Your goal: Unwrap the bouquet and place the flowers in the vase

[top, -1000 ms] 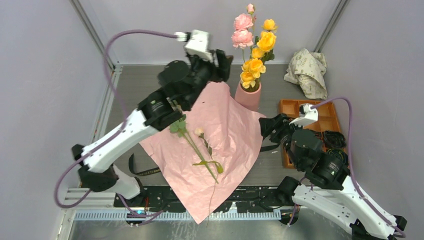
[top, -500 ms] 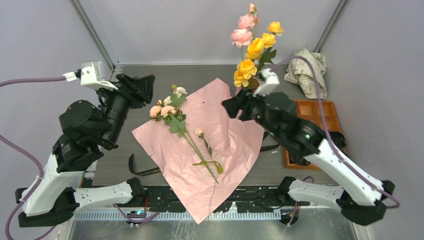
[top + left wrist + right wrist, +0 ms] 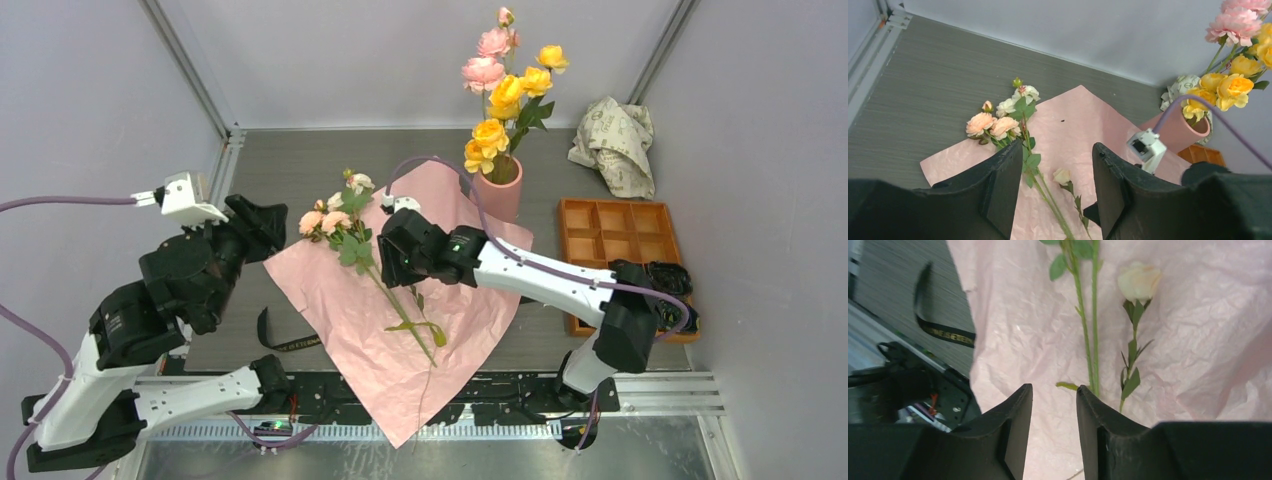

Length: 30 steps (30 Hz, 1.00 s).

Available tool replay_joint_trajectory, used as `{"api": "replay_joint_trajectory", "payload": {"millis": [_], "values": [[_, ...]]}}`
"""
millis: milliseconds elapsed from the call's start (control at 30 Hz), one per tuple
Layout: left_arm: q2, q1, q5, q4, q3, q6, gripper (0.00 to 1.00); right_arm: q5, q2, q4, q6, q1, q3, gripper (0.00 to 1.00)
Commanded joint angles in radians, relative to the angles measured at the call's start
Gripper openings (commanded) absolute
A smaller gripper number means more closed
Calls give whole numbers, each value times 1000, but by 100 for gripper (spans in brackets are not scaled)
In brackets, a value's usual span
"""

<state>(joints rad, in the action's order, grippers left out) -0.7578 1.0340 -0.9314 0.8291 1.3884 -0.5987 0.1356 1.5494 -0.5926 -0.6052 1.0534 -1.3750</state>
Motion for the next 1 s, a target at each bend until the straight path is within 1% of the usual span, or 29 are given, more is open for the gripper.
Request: {"api": "replay_joint_trajectory", "payload": {"millis": [0, 267, 567, 700, 967], "values": [[8, 2, -33, 55, -3, -79, 54, -13, 30, -8, -45, -4, 51, 42], [23, 2, -21, 42, -25, -89, 54, 29, 144, 6, -44, -3, 137, 40], [24, 2, -6, 50, -32, -97, 54, 109, 236, -5, -9, -4, 116, 40], [27, 3, -7, 47, -37, -102, 54, 145, 251, -32, 4, -5, 95, 40], [38, 2, -12, 42, -46, -102, 54, 215, 222, -65, 21, -5, 86, 40]]}}
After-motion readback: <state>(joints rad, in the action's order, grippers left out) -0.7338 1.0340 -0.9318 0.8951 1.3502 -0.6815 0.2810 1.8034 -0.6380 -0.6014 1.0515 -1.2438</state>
